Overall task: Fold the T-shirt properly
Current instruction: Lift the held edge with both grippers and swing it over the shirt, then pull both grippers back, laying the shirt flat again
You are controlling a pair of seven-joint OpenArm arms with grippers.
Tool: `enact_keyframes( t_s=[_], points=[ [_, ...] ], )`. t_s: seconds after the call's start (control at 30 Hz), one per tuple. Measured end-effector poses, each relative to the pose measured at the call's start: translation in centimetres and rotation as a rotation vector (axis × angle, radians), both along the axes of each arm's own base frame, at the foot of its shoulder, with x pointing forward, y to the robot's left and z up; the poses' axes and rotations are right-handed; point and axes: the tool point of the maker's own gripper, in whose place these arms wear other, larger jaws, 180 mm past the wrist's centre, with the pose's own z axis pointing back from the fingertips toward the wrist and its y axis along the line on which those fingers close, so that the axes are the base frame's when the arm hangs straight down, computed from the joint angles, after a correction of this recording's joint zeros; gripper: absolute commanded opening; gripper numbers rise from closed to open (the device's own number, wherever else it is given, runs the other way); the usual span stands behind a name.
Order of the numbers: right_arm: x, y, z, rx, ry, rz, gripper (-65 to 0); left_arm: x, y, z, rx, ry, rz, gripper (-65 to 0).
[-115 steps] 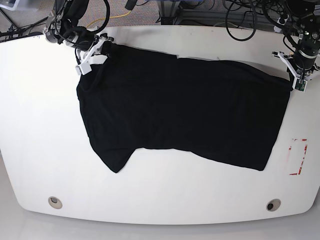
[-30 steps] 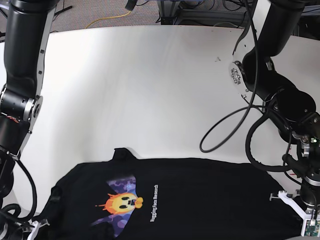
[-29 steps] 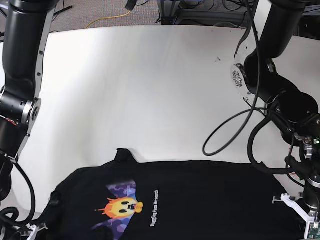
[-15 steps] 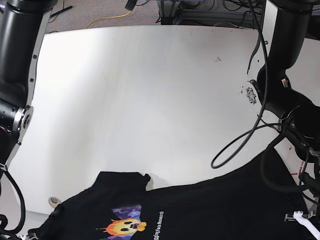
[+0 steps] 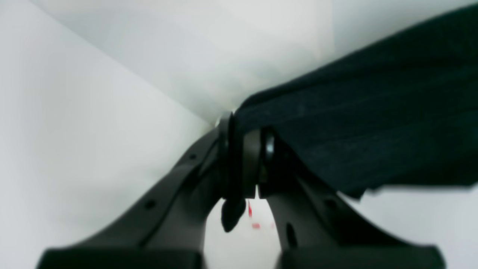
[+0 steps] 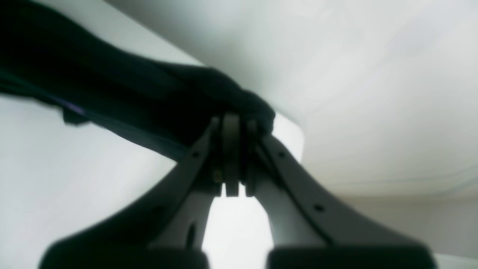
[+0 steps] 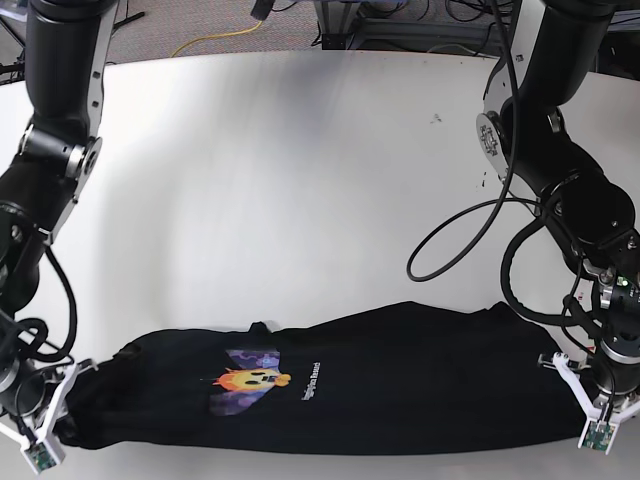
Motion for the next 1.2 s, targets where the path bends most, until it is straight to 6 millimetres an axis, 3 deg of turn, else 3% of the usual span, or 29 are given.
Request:
enact_keyframes(
  t_s=[0.17, 0.37, 0.47, 0.67, 0.8, 0.93, 1.07, 1.2],
  points=[
    [-2.3, 0.3, -5.0, 0.023, 0.064, -0.004, -65.0, -1.0, 0.4, -4.1, 0.003, 0.100, 0.014, -64.7],
    [-5.2, 0.1, -8.9, 0.069, 0.116, -0.017, -65.0, -3.1, 0.1, -7.1, 0.017, 0.165, 0.019, -65.0],
    [-6.8, 0.5, -11.5, 0.108, 0.166, -0.007, -65.0, -4.5, 0.0, -10.1, 0.009, 0.245, 0.036, -65.0],
    [-10.6, 0.4, -15.7, 0.116, 0.254, -0.045, -65.0, -9.1, -2.1, -18.5, -0.047, 0.454, 0.011, -65.0],
    [-13.1, 0.3, -18.4, 0.148, 0.330, -0.071, -65.0, -12.3, -1.3, -22.0, -0.084, 0.545, 0.055, -65.0],
    [-15.7, 0.3, -20.4, 0.226, 0.377, -0.080, -65.0, -15.8, -0.3, -25.0, -0.107, 0.635, 0.098, -65.0],
    [-18.0, 0.1, -22.4, 0.248, 0.441, -0.089, -65.0, -18.0, -0.3, -26.8, -0.124, 0.662, 0.085, -65.0],
    [-20.3, 1.0, -24.4, 0.283, 0.511, -0.072, -65.0, -21.0, 1.0, -28.4, -0.132, 0.720, 0.133, -65.0]
  ],
)
